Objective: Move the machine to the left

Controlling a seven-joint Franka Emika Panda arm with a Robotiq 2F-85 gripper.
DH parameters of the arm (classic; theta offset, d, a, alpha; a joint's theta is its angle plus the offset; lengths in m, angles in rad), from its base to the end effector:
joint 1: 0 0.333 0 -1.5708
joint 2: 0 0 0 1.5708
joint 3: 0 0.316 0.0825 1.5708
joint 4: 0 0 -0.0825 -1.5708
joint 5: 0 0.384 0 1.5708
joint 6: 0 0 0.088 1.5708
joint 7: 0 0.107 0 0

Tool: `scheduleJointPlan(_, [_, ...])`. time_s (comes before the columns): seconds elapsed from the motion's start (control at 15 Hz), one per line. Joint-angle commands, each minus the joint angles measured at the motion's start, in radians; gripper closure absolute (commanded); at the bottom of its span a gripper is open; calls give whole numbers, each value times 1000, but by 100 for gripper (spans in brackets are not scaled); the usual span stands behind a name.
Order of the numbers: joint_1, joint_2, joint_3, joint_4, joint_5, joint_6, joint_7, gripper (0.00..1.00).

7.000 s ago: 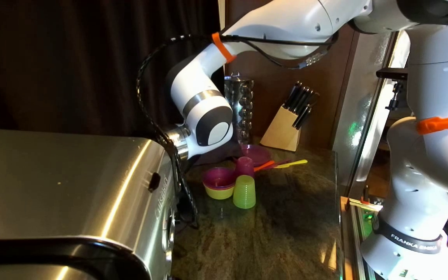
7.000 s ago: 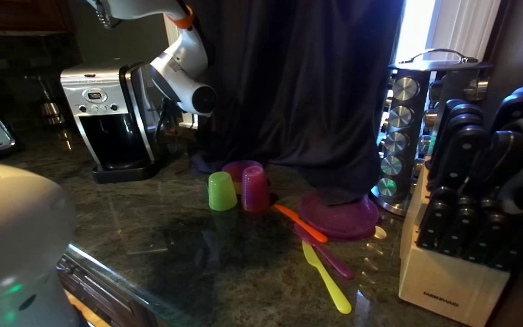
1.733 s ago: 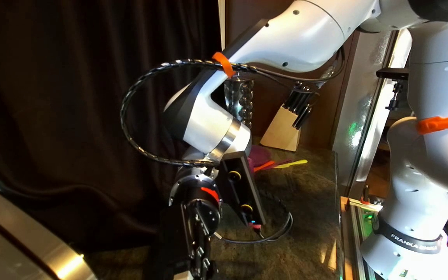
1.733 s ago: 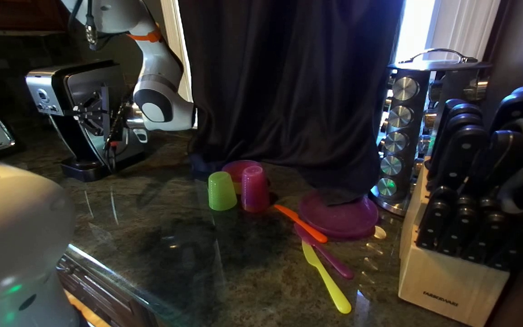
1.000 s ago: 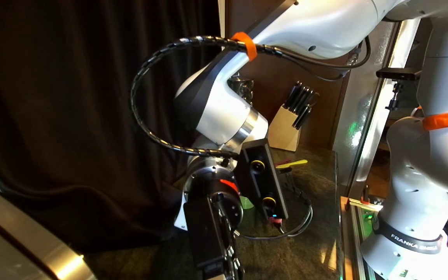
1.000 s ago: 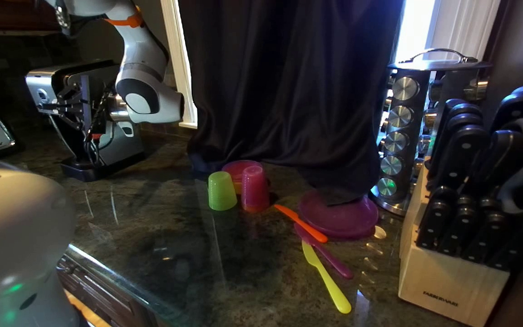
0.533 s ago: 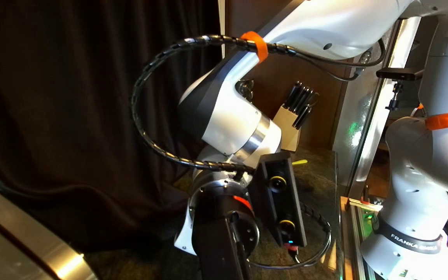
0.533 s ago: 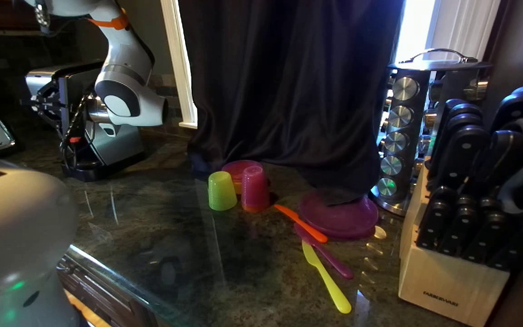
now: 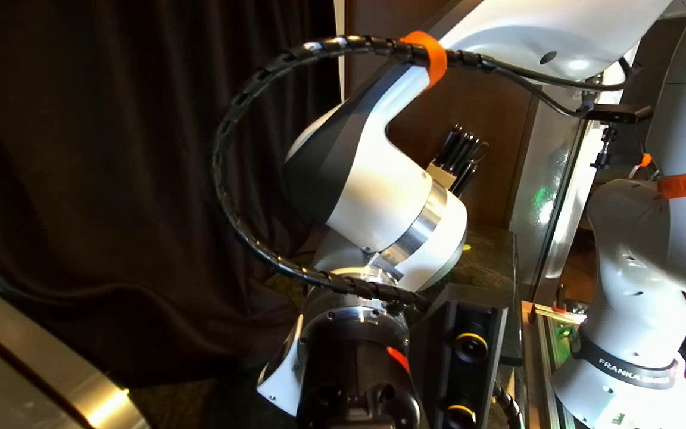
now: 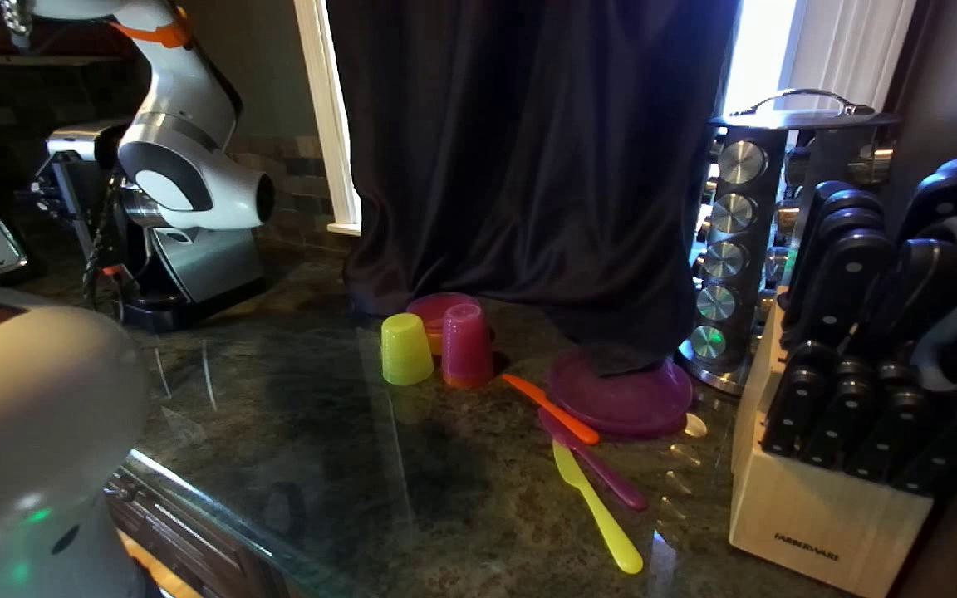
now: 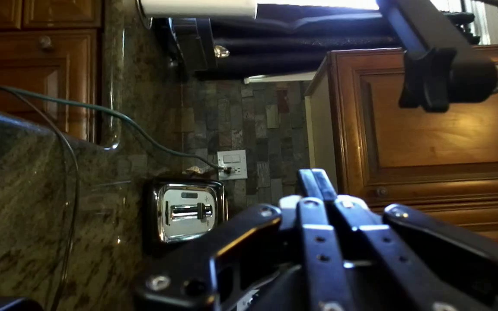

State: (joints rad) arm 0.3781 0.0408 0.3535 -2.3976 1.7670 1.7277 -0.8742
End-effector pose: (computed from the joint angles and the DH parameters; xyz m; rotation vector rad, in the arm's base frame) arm 0.3025 0.3924 0.3409 -1.5211 -0.3643 0.3880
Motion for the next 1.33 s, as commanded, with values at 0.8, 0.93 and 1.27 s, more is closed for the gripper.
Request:
scheduleJointPlan(0.8, [-8,-51,11,-5,134,119,-105,100])
scheduleJointPlan(0.93, [-5,-44,14,0,160,144,-121,100])
scheduleJointPlan(1.27, [1,-39,20,4,258,222,-196,100])
